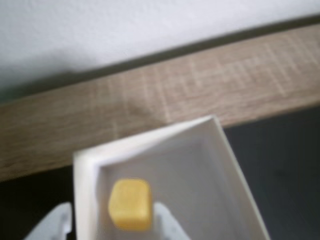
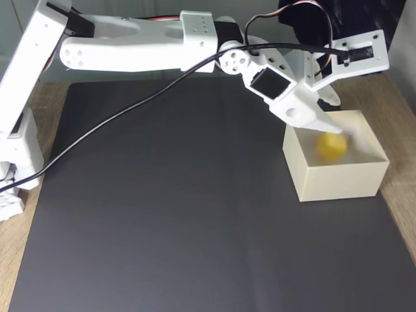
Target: Grasp a cube block and put it in the white box.
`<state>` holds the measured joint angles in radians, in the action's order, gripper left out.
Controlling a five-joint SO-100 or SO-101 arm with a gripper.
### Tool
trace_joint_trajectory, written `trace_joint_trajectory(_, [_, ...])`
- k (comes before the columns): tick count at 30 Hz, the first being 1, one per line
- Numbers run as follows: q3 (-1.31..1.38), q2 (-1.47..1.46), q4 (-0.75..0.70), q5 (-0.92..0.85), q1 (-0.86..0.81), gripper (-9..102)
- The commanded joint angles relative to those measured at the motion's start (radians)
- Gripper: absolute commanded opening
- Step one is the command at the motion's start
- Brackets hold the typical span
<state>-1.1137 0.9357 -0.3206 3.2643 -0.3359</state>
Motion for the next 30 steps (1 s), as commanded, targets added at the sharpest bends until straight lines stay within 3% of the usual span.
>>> trace_joint_trajectory(1, [0.041,0.052,-0.003,-0.009,-0.011,27])
trace_joint_trajectory(7, [0.041,0.078,-0.035,-0.003,-0.018,25])
trace_joint_trajectory(14, [0.026,0.202,-0.219,-0.011,0.003,2])
trace_joint_trajectory(16, [-0.014,0.262,-0.261,-0.011,0.014,0])
trace_joint_trajectory(21, [-0.261,0.486,-0.241,-0.026,0.046,0])
trace_joint_trajectory(30, [-0.887,0.980,-0.048,-0.028,0.087,0])
